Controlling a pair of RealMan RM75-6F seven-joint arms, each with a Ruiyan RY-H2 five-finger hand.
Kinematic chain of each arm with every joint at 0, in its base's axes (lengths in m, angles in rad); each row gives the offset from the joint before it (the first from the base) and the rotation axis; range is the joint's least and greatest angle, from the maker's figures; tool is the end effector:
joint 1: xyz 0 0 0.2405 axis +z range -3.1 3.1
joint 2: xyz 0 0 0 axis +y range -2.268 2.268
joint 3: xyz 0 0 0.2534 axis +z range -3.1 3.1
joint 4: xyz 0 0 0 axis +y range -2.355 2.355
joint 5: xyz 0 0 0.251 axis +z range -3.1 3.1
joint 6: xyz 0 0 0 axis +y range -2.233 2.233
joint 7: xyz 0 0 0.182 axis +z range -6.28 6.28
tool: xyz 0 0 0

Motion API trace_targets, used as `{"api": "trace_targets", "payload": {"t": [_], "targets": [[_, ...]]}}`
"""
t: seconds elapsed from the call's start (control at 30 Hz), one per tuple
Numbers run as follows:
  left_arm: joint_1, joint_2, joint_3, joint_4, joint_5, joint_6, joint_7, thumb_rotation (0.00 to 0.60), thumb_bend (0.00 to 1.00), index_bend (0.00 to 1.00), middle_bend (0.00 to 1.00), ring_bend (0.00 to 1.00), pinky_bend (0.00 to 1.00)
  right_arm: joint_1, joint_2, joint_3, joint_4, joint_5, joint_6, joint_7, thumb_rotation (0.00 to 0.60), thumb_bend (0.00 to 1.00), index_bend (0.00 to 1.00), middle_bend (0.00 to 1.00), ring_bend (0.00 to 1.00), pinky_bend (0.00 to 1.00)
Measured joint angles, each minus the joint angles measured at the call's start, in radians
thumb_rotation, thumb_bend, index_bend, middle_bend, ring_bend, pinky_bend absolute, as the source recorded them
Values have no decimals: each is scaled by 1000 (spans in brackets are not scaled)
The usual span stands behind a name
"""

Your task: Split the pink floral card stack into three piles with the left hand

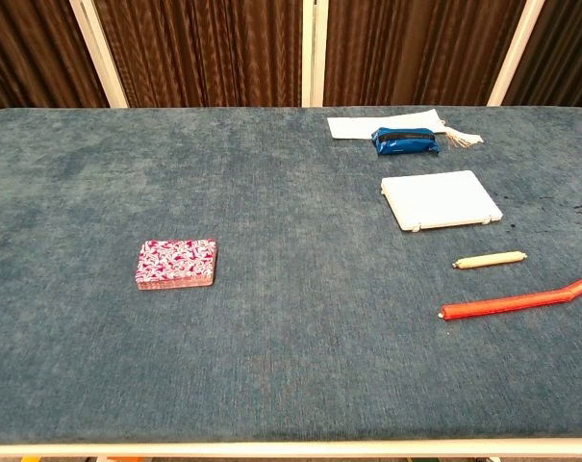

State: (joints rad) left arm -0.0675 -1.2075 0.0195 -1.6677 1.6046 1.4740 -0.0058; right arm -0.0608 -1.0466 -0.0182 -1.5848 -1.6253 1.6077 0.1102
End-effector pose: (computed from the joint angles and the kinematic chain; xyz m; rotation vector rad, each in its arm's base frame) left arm -0.2903 0.1958 0.0666 -1.4645 -1.0471 -1.0135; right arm -0.3418 -0.1567 0.1465 1.3778 -0.9195 0.9043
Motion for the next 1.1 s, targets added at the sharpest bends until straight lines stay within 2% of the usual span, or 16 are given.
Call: {"api": "trace_targets", "payload": {"t": [0.17, 0.33, 0.57, 0.9, 1.1], "targets": [[-38, -22, -1, -42, 0, -58, 75, 600, 118, 168, 177, 85, 179, -4, 13, 7, -8, 4, 16, 7, 600, 108, 0, 0, 0, 0], [-74, -60, -13, -101, -21, -116, 219, 600, 118, 167, 177, 86, 174, -7, 18, 12, -5, 20, 15, 22, 600, 107, 0, 0, 0, 0], [-121, -206, -49, -145, -117, -177, 428, 600, 119, 167, 178, 85, 167, -1, 12, 15, 5, 27, -1, 25, 600, 108, 0, 0, 0, 0], [-240, -420, -101, -73, -250, -298, 627, 600, 121, 167, 188, 85, 169, -4, 1, 18, 19, 31, 5, 40, 600, 107, 0, 0, 0, 0], [-299, -475, -147, -30, -335, -337, 655, 600, 121, 167, 194, 85, 169, -12, 6, 22, 29, 32, 22, 60, 600, 107, 0, 0, 0, 0]]}}
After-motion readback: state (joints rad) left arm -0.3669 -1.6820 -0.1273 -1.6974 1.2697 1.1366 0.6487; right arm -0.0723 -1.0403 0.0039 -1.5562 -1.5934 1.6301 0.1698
